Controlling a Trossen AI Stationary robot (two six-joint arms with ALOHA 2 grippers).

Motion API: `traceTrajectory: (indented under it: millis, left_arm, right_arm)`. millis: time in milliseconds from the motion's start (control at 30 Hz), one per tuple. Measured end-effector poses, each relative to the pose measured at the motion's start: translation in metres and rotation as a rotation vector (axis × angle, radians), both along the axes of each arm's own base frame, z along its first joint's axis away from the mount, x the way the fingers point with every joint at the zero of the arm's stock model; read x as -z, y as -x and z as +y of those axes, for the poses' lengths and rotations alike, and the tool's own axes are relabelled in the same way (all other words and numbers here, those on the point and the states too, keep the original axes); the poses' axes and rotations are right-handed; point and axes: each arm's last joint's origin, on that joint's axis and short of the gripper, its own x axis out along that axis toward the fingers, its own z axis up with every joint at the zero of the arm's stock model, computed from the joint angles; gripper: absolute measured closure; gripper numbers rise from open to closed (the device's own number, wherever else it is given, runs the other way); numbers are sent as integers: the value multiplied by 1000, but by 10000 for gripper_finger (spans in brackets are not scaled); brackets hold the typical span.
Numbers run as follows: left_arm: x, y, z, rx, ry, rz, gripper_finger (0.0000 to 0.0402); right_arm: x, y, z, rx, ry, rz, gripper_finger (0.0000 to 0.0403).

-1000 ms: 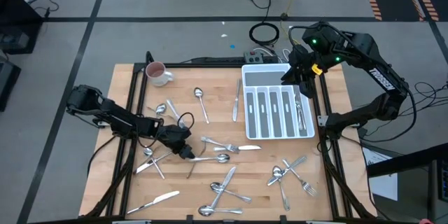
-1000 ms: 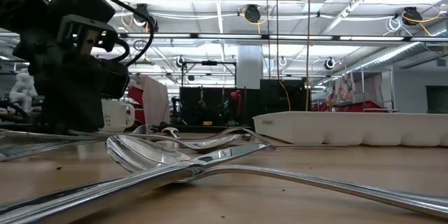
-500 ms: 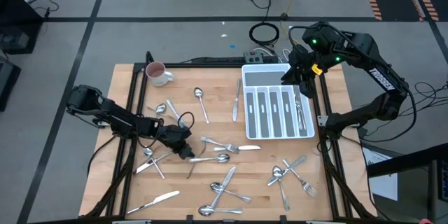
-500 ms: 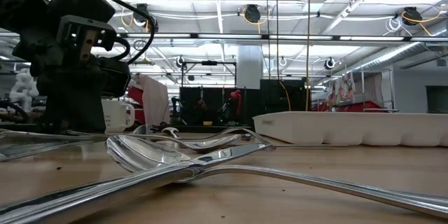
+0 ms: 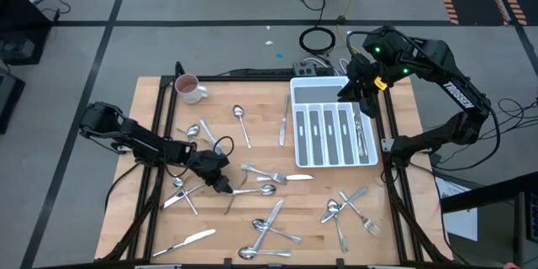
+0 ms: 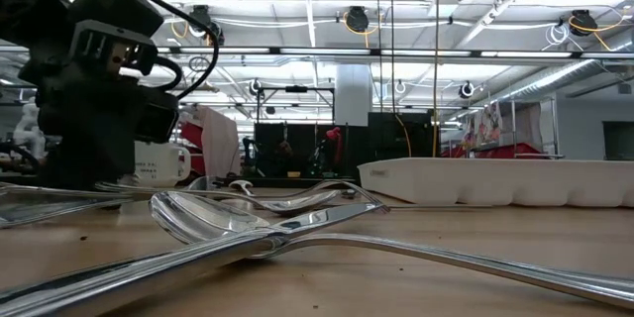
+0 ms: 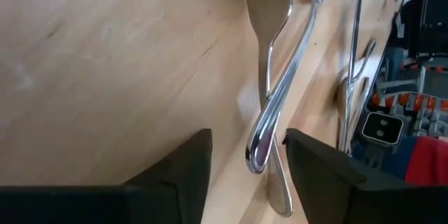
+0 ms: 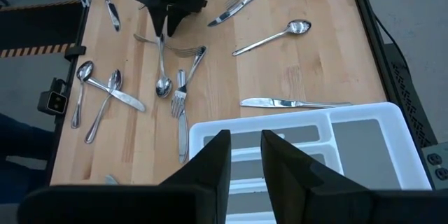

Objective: Sort silverware
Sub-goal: Put the spoon in the middle section of the silverware tray

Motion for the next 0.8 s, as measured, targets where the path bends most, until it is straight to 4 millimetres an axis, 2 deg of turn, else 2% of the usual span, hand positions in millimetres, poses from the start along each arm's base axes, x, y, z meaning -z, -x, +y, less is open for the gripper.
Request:
traceTrajectory:
  millis: [133,800]
  left_arm:
    - [-1,-1,-1,21,22,-9,215]
    - [-4,-3,-1,11,-12,-64,295]
  right_arm:
    - [0,0,0,1,-1,0,332]
    - [0,0,0,2,-2,1,332]
